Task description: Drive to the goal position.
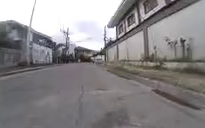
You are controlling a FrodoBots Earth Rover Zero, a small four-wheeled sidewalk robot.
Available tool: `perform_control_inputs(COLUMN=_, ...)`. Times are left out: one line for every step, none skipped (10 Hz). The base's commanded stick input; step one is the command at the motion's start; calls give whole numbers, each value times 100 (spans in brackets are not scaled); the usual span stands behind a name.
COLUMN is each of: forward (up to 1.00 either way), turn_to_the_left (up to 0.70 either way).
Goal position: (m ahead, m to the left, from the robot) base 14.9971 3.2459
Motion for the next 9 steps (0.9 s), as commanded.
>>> perform_control_inputs(forward=68, turn_to_the_left=0)
perform_control_inputs(forward=68, turn_to_the_left=0)
perform_control_inputs(forward=68, turn_to_the_left=0)
perform_control_inputs(forward=68, turn_to_the_left=0)
perform_control_inputs(forward=68, turn_to_the_left=0)
perform_control_inputs(forward=68, turn_to_the_left=0)
perform_control_inputs(forward=68, turn_to_the_left=0)
perform_control_inputs(forward=68, turn_to_the_left=0)
perform_control_inputs(forward=68, turn_to_the_left=0)
